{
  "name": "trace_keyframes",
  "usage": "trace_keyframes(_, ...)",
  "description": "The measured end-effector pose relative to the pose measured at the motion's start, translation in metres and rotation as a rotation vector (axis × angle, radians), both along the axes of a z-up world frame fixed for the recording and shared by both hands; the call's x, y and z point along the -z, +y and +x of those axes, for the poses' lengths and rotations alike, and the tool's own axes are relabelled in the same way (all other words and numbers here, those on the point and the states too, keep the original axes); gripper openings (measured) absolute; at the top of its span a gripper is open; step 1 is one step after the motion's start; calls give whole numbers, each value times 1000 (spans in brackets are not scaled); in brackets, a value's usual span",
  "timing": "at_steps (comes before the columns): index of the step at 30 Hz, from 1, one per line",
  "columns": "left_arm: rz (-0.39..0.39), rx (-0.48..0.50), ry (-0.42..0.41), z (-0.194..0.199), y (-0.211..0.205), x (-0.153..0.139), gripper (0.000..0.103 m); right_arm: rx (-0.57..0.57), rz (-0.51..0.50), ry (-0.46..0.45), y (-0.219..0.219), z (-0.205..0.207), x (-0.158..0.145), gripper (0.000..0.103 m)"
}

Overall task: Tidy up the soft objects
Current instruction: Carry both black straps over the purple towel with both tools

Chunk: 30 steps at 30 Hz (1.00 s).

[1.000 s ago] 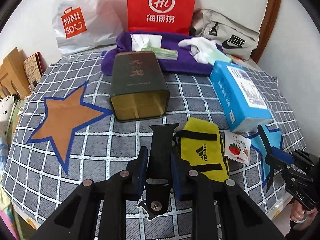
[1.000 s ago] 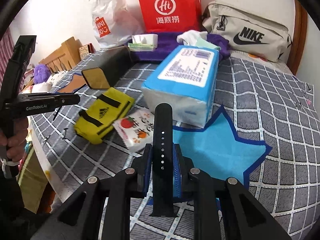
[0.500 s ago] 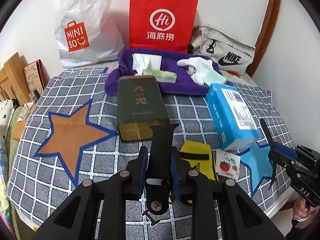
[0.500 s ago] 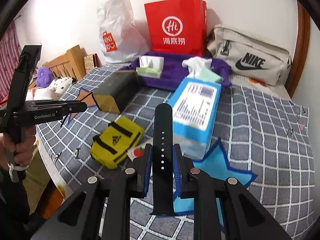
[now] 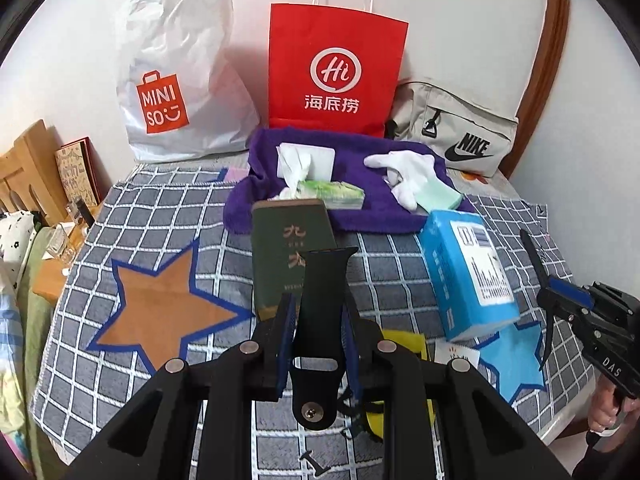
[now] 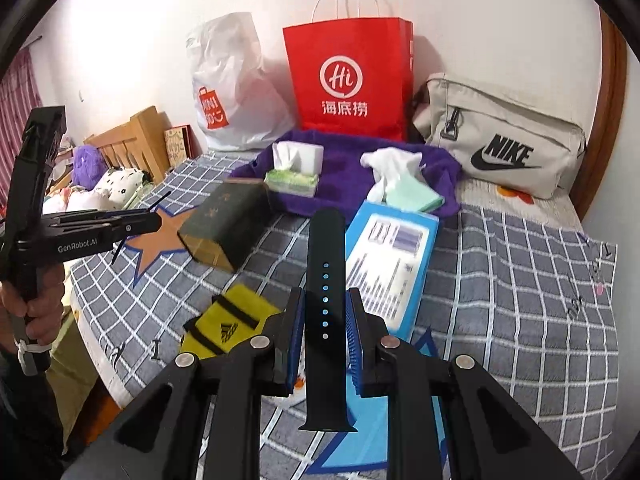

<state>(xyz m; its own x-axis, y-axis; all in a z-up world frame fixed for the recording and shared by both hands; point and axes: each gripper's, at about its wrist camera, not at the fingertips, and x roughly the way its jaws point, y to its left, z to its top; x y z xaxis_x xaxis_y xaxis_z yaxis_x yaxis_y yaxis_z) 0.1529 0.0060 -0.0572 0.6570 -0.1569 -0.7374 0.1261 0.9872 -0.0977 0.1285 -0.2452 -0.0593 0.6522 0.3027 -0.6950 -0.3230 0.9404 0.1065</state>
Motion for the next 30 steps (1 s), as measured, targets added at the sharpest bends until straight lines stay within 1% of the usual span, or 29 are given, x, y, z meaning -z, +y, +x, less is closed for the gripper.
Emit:
trace_keyframes(13,2,-23,1,45,0,-13,22,36,8,-6,-6,71,-15,20)
trace_keyframes(17,-6,-25,8,62,-1,-12,22,33,13,-10,-7,95,-18,20)
trace_keyframes(22,2,-34,16,84,-2,-10,22,30,24,-4,-7,121,-18,20)
trace_keyframes(30,-5,-57,33,116,4,-6,22,3,22,7,3,172,-15,20)
